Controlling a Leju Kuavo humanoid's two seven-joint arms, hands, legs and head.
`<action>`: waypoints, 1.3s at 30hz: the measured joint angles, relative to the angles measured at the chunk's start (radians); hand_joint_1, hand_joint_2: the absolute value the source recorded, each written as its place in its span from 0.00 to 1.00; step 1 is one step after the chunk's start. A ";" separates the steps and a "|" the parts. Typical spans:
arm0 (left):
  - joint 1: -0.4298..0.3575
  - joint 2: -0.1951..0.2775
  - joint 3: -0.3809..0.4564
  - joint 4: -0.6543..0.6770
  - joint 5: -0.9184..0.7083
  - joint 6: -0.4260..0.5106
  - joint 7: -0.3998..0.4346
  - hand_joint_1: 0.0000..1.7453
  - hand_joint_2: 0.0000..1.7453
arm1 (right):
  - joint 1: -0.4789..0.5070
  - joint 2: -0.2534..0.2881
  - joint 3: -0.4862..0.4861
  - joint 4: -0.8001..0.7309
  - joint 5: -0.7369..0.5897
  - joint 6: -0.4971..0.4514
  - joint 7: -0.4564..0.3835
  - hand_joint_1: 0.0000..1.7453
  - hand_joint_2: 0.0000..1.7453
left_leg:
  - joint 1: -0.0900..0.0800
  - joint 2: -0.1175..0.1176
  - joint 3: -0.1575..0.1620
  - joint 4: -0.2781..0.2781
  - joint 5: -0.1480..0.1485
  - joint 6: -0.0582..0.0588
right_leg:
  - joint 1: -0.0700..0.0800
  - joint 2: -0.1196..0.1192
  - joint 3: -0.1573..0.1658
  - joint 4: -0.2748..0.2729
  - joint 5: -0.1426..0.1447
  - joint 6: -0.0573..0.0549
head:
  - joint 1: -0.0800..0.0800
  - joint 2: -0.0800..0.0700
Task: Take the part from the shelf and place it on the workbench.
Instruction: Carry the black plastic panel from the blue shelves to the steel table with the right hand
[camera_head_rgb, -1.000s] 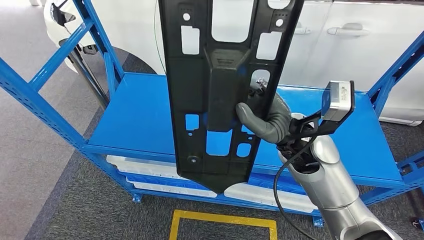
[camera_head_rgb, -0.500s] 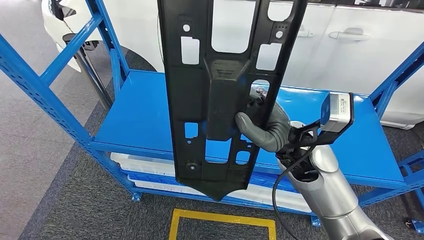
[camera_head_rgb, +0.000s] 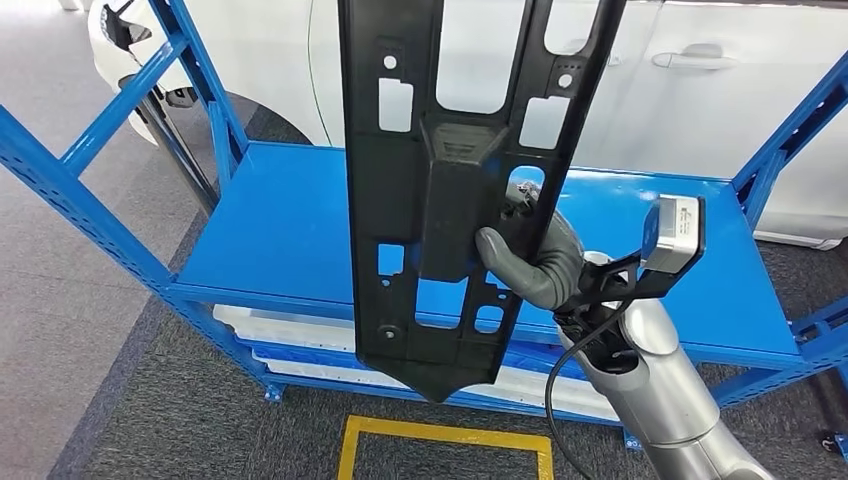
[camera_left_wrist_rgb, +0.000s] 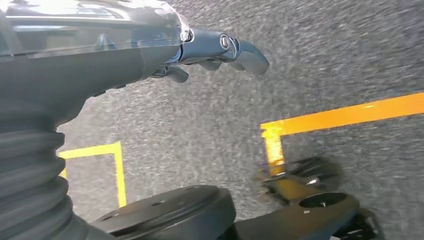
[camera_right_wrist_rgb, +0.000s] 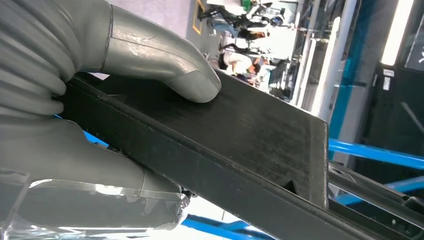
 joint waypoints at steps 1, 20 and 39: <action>-0.001 0.000 0.001 0.000 0.001 0.000 0.000 0.00 1.00 | 0.002 0.000 0.000 -0.001 0.002 0.001 0.000 1.00 1.00 | 0.001 0.000 -0.021 0.064 -0.031 -0.002 | 0.001 -0.001 -0.004 0.001 0.003 -0.001 | 0.000 0.000; 0.009 0.000 0.005 0.000 -0.007 0.010 -0.006 0.00 1.00 | 0.015 -0.016 -0.011 -0.003 -0.013 0.015 -0.014 1.00 1.00 | 0.000 0.007 0.066 -0.180 0.128 0.047 | -0.002 0.003 -0.094 0.277 -0.140 0.064 | 0.000 0.000; 0.002 0.003 0.006 0.000 -0.009 0.000 -0.011 0.00 1.00 | -0.001 -0.045 -0.011 0.007 -0.050 0.013 -0.035 1.00 1.00 | -0.004 0.003 0.140 -0.153 0.061 0.006 | 0.005 -0.003 -0.011 0.005 0.012 0.014 | 0.000 0.000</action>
